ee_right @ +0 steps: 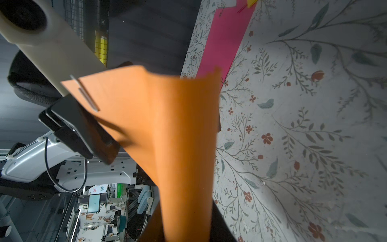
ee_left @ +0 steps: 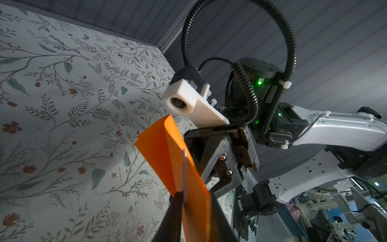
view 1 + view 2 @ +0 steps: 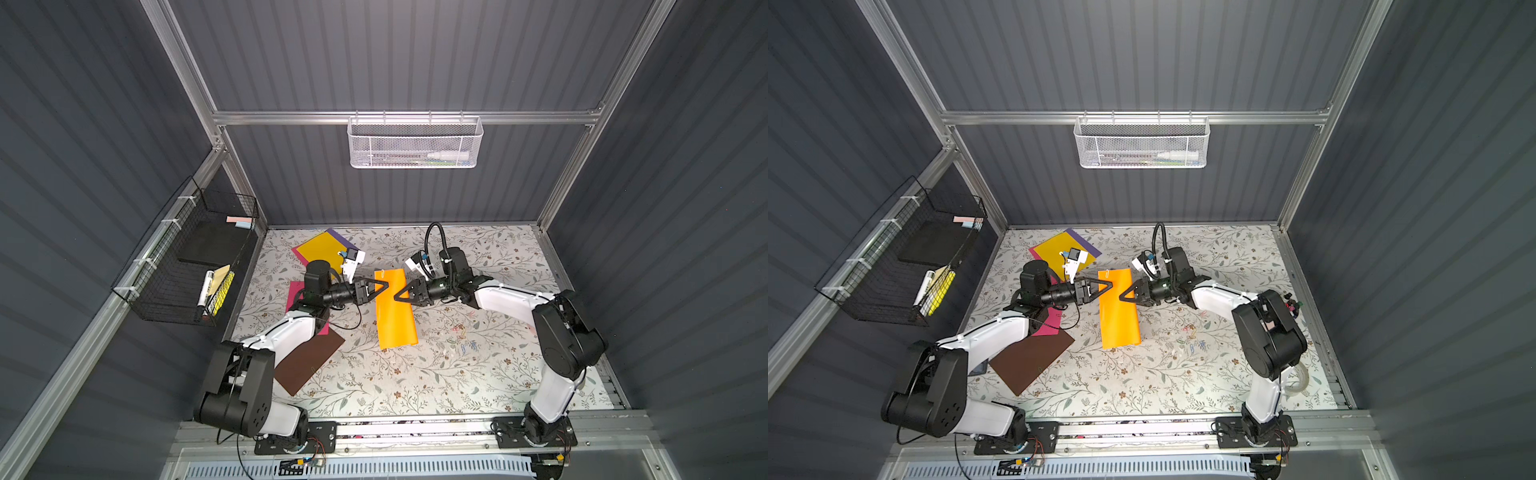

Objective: Unclip the paperclips from the documents
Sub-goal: Pick up the document from the center of the board.

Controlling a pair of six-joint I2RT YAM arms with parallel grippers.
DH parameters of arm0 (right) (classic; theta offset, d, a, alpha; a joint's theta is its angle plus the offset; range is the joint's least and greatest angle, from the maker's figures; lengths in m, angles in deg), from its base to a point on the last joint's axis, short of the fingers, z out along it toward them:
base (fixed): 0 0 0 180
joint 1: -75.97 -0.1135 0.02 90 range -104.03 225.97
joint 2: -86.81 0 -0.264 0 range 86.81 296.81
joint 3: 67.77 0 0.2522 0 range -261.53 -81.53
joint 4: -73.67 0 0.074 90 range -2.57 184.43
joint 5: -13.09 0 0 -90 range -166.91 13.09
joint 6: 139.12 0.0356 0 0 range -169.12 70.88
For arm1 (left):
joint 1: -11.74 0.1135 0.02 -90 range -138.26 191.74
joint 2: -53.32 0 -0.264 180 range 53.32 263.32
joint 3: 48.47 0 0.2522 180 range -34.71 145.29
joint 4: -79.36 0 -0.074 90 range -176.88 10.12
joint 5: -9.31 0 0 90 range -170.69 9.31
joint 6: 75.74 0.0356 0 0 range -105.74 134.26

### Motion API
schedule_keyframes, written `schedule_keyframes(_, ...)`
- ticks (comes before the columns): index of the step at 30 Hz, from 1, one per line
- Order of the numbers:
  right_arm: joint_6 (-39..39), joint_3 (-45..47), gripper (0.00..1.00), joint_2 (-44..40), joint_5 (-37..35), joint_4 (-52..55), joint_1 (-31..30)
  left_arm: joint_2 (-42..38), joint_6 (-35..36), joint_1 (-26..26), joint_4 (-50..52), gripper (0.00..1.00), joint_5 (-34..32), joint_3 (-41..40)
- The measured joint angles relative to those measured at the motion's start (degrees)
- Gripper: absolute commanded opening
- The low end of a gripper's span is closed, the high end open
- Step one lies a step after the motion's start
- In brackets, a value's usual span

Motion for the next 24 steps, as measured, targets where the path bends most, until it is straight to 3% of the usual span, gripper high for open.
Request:
schedule_keyframes(6, -1.9, 1.77, 0.52, -2.21, -1.75, 1.22, -0.92, 0.0, 4.04, 0.0, 6.21, 0.01, -0.76, 3.5)
schedule_keyframes(12, -11.02, 0.61, 0.66, -6.75, -6.19, 13.0, -0.68, 0.0, 12.31, 0.0, 16.13, 0.0, -2.32, 8.46)
schedule_keyframes(19, -24.55, -2.93, 0.75, -13.4, -11.3, 29.27, 1.88, 0.0, 20.28, 0.0, 25.14, 0.0, -2.91, 10.21)
schedule_keyframes(24, -31.08, -3.98, 0.76, -17.51, -13.4, 35.23, 4.79, 0.0, 23.47, -0.66, 28.61, 0.0, -2.82, 10.99)
